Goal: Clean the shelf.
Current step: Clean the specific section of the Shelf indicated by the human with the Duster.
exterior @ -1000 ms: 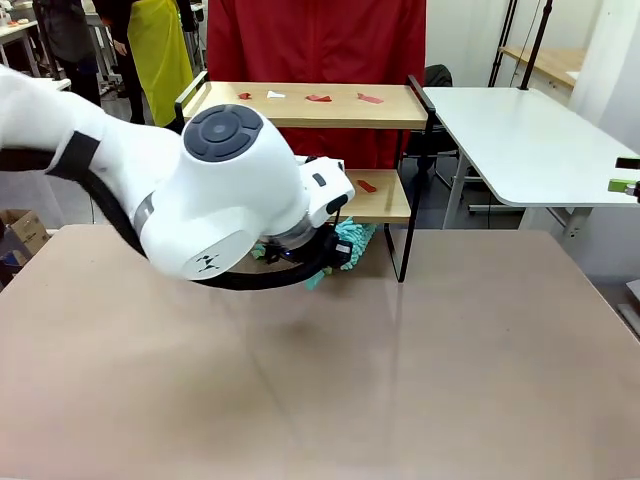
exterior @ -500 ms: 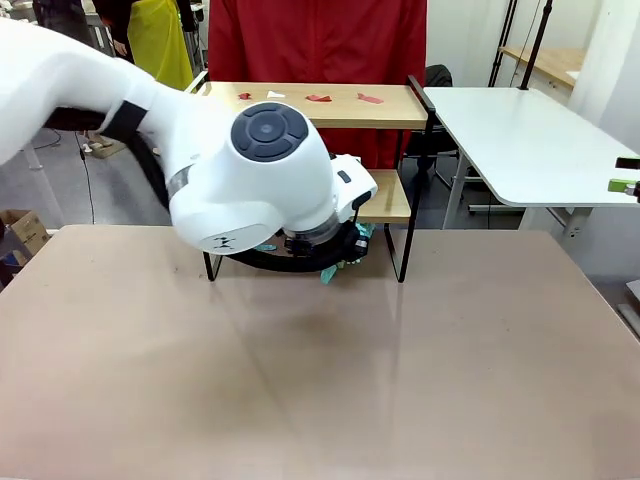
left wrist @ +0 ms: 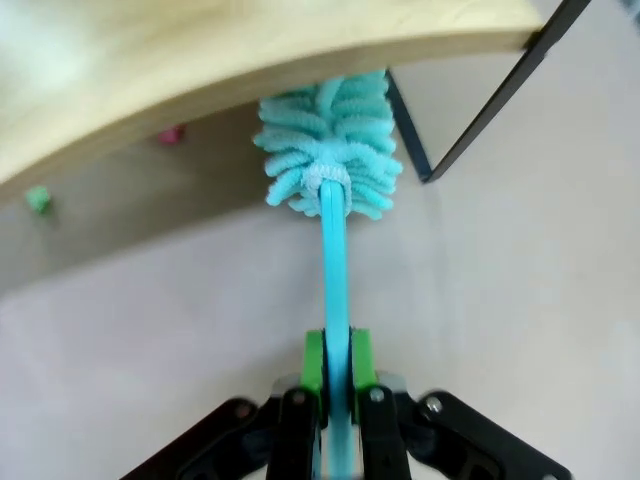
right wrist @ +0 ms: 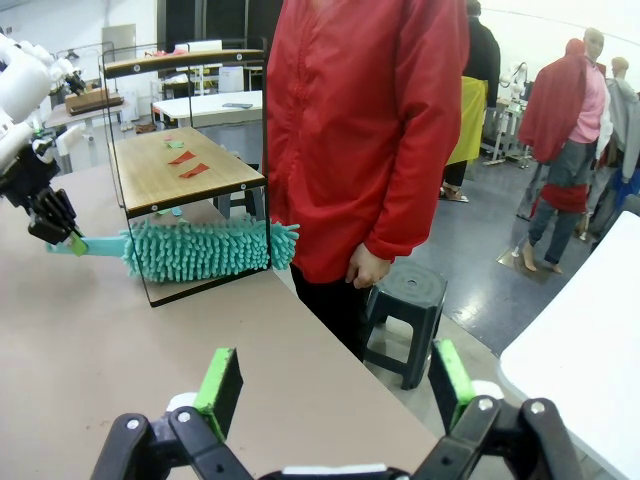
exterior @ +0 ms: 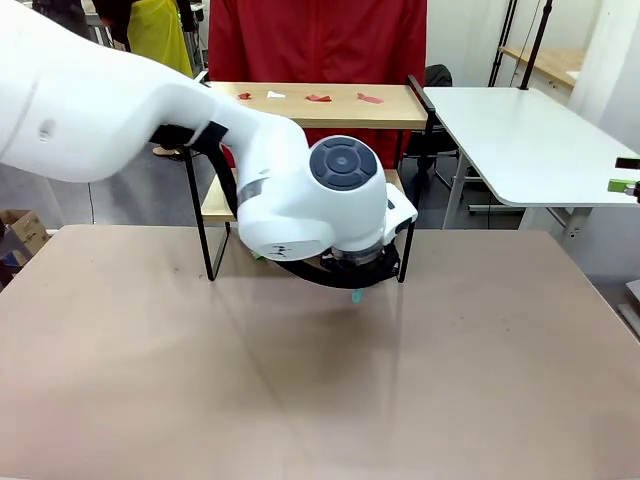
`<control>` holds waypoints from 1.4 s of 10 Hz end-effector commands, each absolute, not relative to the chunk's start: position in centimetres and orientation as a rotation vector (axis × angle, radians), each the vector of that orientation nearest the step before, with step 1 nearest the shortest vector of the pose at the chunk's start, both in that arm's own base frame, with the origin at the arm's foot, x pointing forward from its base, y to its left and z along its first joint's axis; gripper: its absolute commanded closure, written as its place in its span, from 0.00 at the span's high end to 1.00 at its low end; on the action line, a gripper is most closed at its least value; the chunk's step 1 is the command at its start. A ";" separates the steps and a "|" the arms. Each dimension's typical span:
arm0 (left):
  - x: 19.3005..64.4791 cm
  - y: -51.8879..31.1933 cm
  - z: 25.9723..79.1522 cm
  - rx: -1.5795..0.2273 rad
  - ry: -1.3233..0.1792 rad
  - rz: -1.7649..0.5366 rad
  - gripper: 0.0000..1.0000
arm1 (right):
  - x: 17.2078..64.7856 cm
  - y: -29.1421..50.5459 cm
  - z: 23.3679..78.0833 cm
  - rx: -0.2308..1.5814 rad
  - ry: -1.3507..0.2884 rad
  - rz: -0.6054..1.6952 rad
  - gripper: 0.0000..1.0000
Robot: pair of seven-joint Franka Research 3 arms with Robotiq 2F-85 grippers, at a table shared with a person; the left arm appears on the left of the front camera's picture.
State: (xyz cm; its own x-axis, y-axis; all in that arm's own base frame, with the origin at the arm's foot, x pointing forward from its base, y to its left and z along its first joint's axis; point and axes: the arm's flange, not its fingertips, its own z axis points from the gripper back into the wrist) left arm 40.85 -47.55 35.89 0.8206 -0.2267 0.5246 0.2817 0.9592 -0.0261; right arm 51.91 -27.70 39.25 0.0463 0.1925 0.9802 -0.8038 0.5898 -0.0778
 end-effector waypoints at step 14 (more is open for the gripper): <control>41.1 -42.4 36.1 -0.013 -0.496 -0.083 0.13 | 52.0 -27.5 39.8 0.588 -1.299 0.825 1.00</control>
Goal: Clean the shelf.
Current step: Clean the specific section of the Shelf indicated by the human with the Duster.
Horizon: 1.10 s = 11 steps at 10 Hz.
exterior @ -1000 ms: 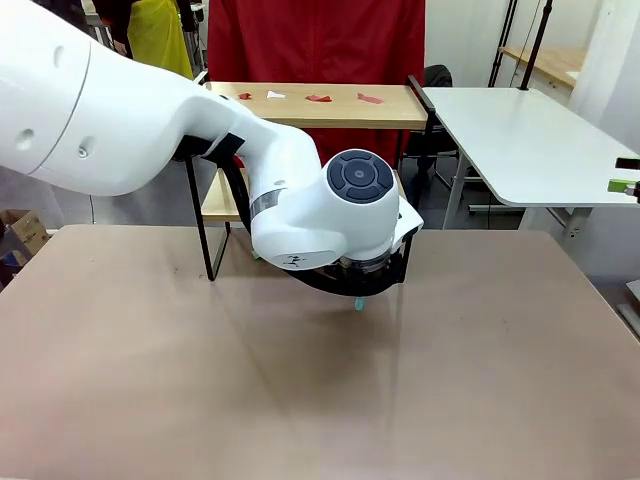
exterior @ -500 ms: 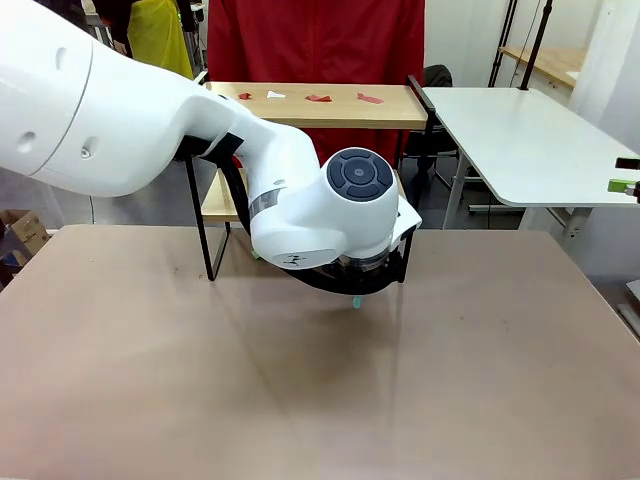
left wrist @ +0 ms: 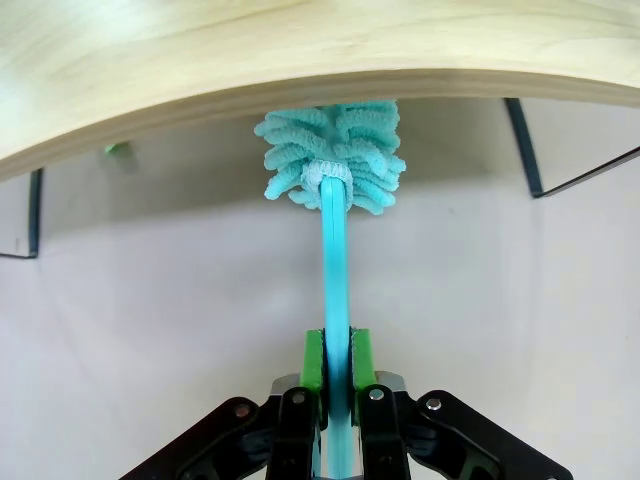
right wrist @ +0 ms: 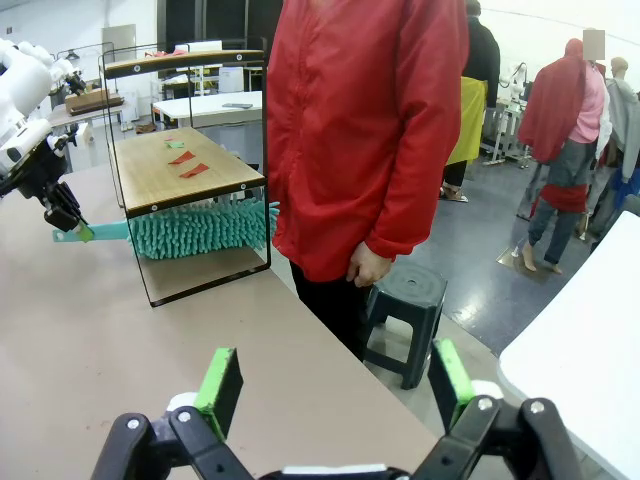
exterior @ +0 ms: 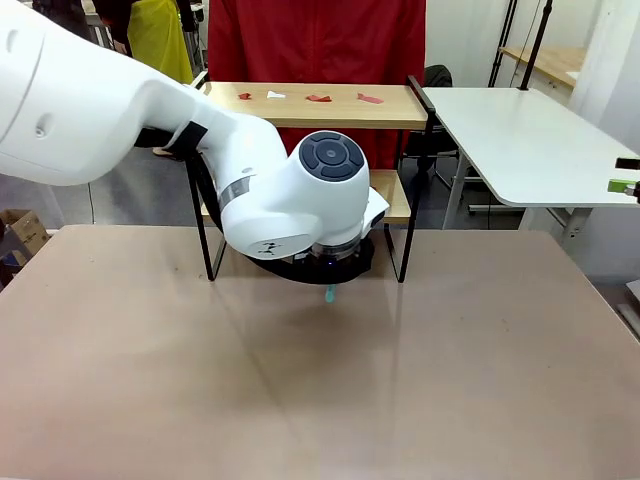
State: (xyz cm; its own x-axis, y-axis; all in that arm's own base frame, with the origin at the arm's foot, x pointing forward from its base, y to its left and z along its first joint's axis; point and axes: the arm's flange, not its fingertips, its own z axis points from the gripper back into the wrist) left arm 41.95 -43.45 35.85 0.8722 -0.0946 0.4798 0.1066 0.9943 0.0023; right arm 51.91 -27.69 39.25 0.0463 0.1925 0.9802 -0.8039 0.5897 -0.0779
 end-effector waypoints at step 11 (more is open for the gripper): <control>39.7 -29.8 36.1 0.273 -0.537 0.087 0.13 | 52.0 -27.5 39.8 0.588 -1.299 0.825 1.00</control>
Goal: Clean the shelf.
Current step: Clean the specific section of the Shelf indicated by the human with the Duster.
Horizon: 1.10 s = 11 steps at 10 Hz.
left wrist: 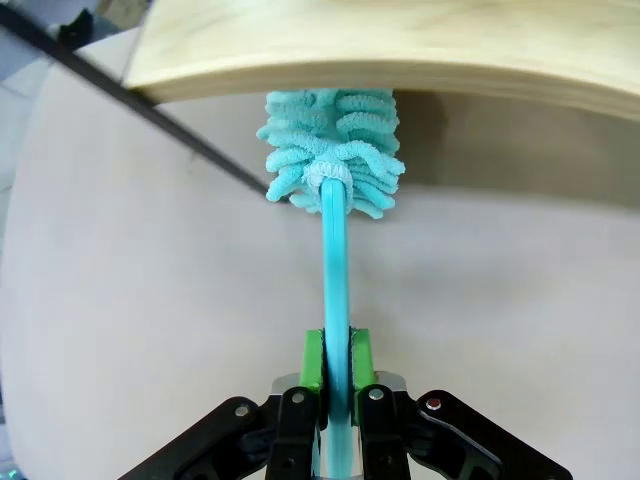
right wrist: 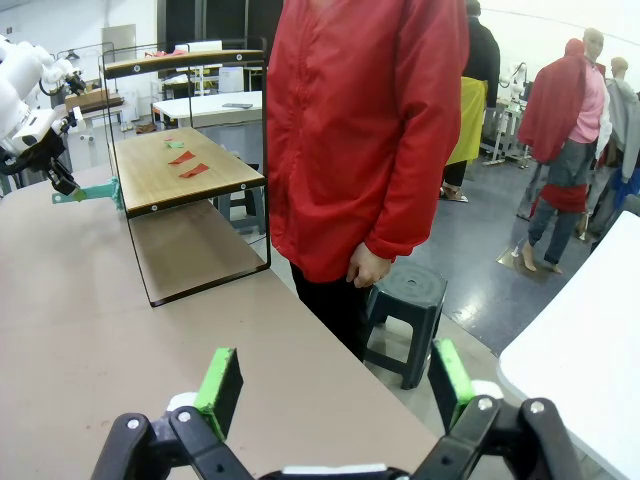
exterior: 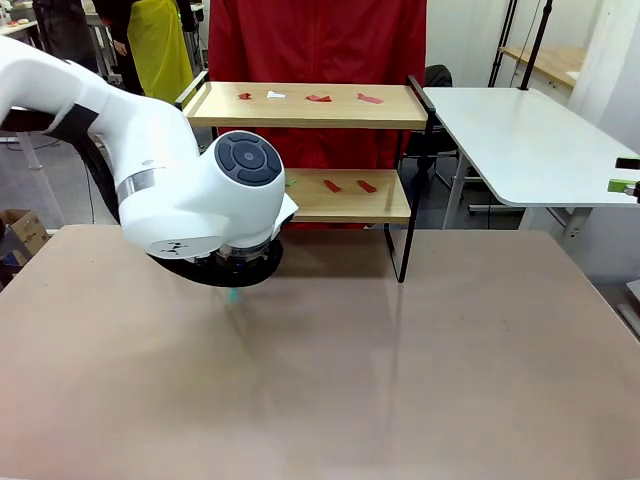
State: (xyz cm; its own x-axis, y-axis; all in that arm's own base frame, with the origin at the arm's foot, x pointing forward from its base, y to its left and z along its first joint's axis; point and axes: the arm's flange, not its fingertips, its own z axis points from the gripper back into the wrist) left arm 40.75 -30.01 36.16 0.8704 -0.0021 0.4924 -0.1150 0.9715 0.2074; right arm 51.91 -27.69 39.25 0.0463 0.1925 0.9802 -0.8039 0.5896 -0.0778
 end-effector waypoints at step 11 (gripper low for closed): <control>36.7 -28.6 38.3 0.096 -0.699 0.020 0.13 | 52.0 -27.5 39.8 0.588 -1.299 0.825 1.00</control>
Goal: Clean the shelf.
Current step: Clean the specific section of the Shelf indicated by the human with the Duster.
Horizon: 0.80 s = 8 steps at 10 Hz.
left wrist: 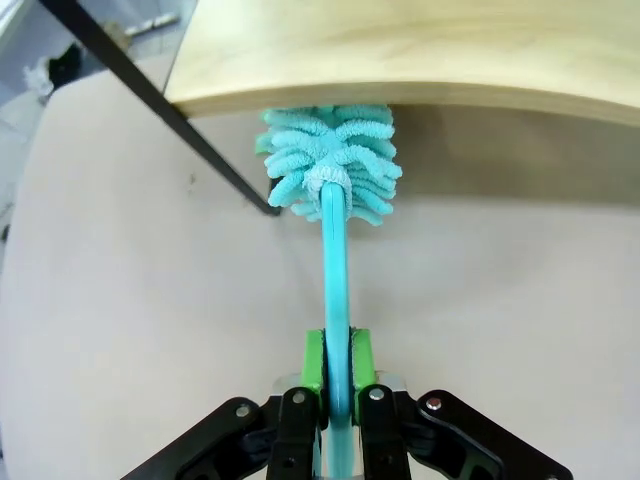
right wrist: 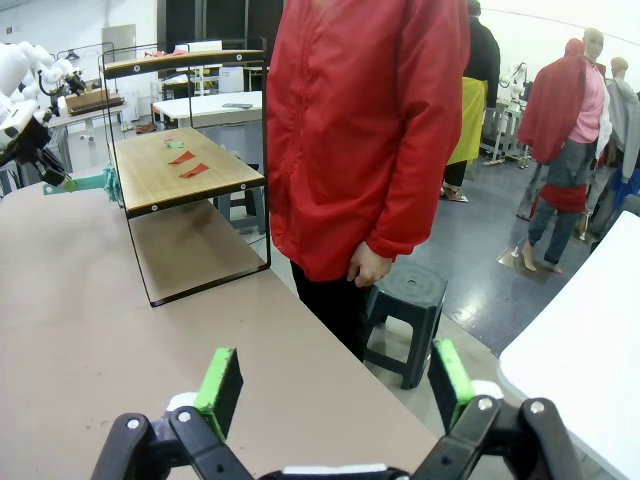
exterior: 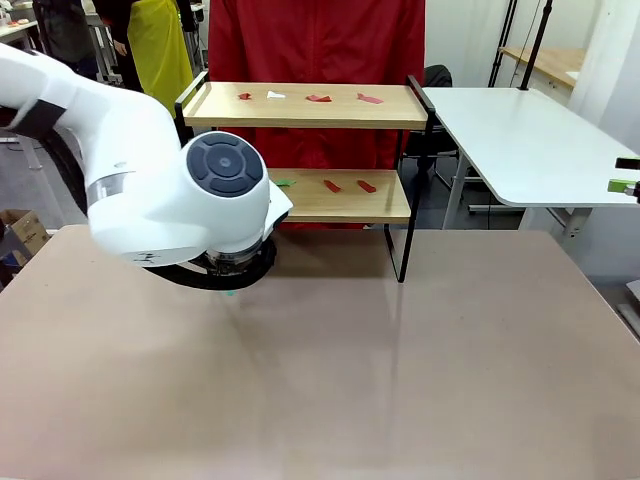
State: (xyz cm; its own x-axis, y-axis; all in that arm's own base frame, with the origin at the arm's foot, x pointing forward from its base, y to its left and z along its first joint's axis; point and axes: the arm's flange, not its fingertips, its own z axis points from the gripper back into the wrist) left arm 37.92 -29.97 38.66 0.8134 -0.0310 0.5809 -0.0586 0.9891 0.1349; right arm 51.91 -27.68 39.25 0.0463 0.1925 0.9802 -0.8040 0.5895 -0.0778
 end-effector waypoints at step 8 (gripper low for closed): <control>34.2 -22.8 40.1 -0.185 -0.589 -0.371 0.13 | 52.0 -27.5 39.8 0.588 -1.299 0.825 1.00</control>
